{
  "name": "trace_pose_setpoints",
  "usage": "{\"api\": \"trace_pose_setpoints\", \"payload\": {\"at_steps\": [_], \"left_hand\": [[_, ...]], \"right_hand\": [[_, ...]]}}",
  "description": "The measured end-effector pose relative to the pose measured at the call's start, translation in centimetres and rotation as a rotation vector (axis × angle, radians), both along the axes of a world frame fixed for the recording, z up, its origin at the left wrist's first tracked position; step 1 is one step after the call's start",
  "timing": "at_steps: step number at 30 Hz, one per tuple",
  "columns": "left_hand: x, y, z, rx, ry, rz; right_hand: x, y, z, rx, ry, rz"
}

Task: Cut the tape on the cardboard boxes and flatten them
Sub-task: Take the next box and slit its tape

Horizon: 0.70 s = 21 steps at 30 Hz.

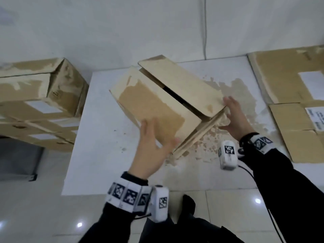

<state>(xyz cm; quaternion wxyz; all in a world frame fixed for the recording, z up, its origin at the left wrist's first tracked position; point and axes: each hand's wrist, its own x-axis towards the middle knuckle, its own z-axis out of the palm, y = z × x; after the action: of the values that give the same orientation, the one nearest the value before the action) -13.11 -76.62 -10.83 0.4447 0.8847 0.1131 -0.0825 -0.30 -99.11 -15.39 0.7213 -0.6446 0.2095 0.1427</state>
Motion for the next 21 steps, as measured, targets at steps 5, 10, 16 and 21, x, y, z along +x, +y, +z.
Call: {"api": "trace_pose_setpoints", "payload": {"at_steps": [5,10,16,21], "left_hand": [[2.0,-1.2,-2.4,0.199,0.033,-0.161],[5.0,1.3,-3.8,0.131,-0.099,-0.219],[5.6,5.5,-4.7,0.135,-0.097,-0.055],[1.7,7.9,1.2,-0.017,-0.505,0.34]], "right_hand": [[-1.5,-0.3,-0.5,-0.039,-0.071,-0.011],[-4.5,-0.7,2.5,-0.378,-0.387,-0.184],[-6.9,4.6,5.4,-0.961,-0.746,0.148],[-7.0,10.8,4.1,-1.122,-1.065,0.414]]}}
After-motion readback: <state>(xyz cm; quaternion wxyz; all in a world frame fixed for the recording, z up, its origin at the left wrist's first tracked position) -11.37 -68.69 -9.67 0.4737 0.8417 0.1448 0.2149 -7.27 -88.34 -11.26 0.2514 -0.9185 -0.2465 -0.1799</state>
